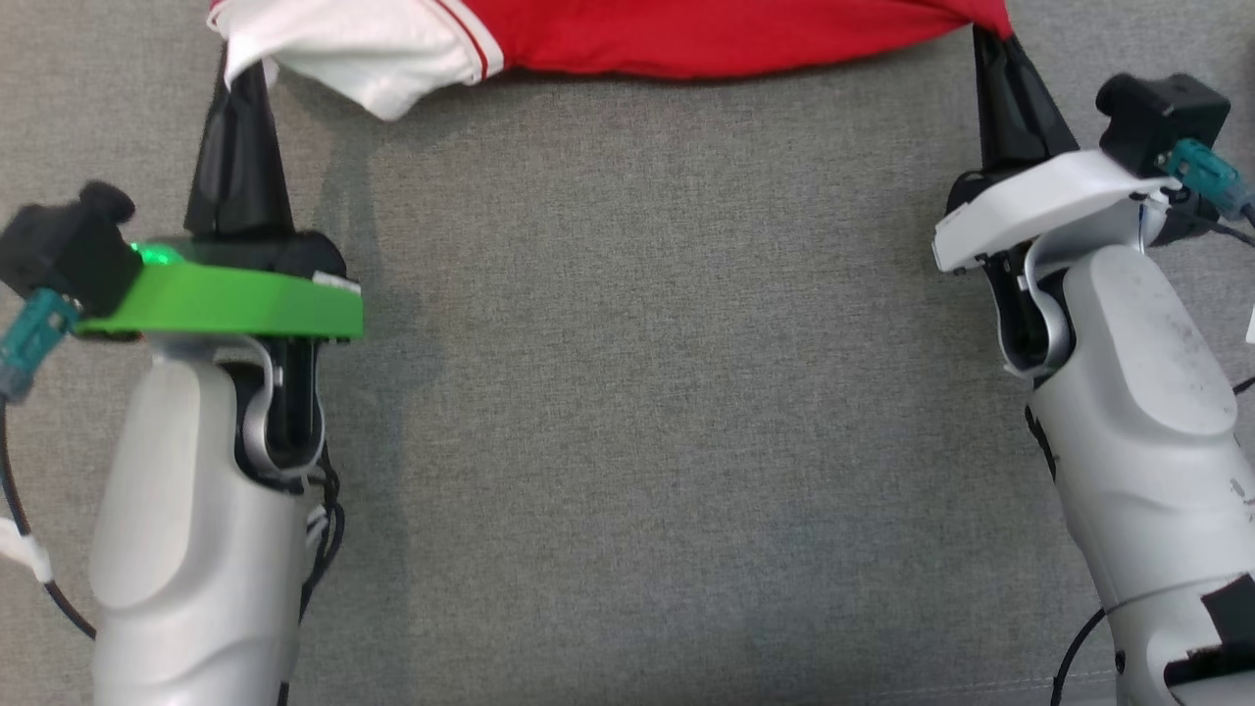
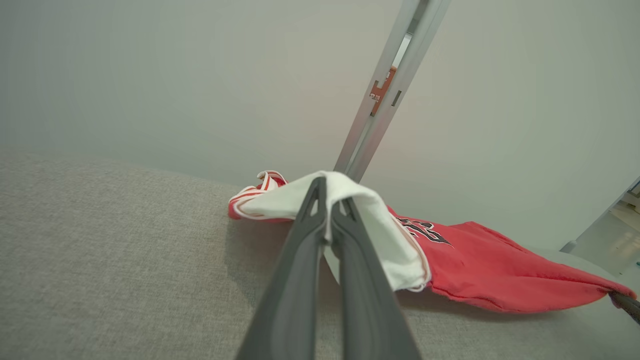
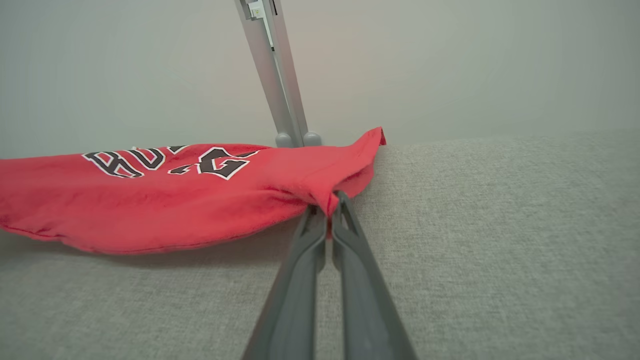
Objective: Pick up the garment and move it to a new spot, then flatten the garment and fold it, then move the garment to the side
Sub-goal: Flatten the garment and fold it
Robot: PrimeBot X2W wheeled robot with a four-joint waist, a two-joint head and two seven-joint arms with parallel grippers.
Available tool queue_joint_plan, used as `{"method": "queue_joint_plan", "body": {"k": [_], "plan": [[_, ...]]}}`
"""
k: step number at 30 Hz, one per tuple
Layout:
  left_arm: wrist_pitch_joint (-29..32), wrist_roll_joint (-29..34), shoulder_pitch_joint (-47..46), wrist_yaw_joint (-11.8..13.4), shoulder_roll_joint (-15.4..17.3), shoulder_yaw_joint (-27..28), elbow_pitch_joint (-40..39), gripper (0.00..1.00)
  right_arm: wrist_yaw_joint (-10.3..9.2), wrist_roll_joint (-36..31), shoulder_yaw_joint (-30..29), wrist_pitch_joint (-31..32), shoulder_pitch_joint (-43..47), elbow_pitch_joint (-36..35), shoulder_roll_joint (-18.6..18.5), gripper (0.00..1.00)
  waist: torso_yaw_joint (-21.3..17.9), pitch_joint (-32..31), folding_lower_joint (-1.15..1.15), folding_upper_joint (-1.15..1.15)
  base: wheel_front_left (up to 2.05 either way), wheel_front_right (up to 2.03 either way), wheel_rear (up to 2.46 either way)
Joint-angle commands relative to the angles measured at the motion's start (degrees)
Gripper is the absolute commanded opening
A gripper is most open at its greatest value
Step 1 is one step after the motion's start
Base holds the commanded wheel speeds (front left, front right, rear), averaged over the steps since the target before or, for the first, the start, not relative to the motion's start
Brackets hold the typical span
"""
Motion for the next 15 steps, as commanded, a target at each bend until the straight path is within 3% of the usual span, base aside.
{"method": "queue_joint_plan", "body": {"k": [1,15], "plan": [[-0.18,0.58,2.76,-0.24,-0.08,0.36,-0.85,0.00,0.00,0.97,-0.08,-0.24,2.24,-1.04,-0.39,0.00,-0.33,-3.12,0.00,0.00,0.00,0.00,0.00],[-0.18,-2.52,27.83,-0.40,-2.36,-0.69,-9.59,0.00,0.00,6.12,-1.72,-0.25,28.53,-15.47,-0.45,0.00,1.85,-18.07,0.00,0.00,0.00,0.00,0.00]]}}
